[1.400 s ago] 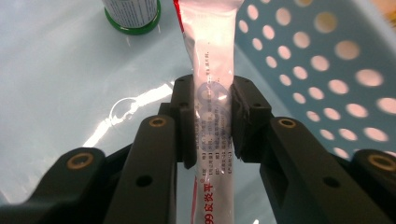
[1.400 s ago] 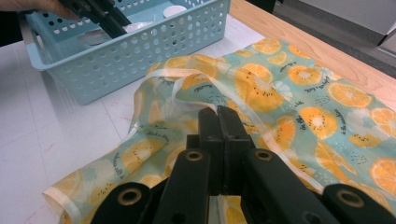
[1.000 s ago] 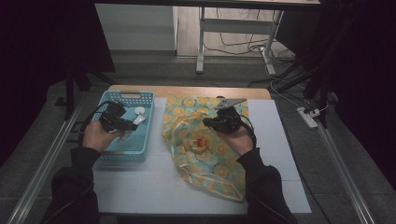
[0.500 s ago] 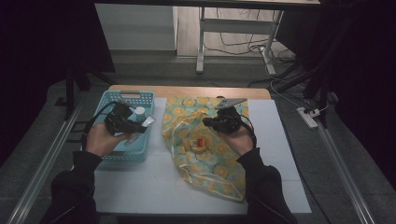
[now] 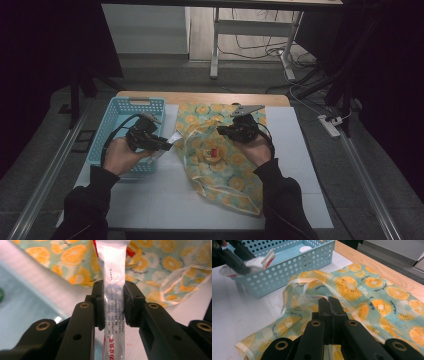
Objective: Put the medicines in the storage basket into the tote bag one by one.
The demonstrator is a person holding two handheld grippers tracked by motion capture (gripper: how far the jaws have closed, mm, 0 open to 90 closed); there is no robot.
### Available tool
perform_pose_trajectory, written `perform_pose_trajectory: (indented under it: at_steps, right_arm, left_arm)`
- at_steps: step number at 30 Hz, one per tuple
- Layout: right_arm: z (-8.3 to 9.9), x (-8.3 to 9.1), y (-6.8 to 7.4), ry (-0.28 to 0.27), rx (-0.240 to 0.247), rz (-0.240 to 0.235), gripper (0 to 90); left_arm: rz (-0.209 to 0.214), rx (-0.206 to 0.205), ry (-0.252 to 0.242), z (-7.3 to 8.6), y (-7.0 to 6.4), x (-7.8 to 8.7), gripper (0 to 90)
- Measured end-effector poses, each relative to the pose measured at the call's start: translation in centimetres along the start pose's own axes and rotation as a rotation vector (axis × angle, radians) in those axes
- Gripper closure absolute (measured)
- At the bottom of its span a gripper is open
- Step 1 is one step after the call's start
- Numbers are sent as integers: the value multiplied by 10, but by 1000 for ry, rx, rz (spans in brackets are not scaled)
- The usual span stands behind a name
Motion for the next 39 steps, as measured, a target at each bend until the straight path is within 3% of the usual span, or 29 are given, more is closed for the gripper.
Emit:
perform_pose_trajectory:
  at_steps: [9, 22, 33, 39]
  right_arm:
    - [0, 0, 0, -2, 0, -1, 896]
    - [-1, 1, 1, -11, 0, -1, 897]
    - [-2, 2, 1, -12, 2, -1, 897]
    - [-1, 1, 0, -12, 1, 1, 897]
  left_arm:
    - [48, -39, 20, -13, -20, -26, 728]
    - [70, -87, 53, -37, -40, -67, 728]
    - [68, -102, 53, -56, -45, -98, 728]
    - [64, -97, 21, -63, -45, -111, 727]
Point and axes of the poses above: each handheld gripper's, and its own axes: x roughly backward along the jaws, z roughly out of its underside, y roughly to its left, the point moved 2 cm from there along -x, roughly forward along the jaws, and after that the axes turned 4 degrees about -y, right-handed, at the moved point
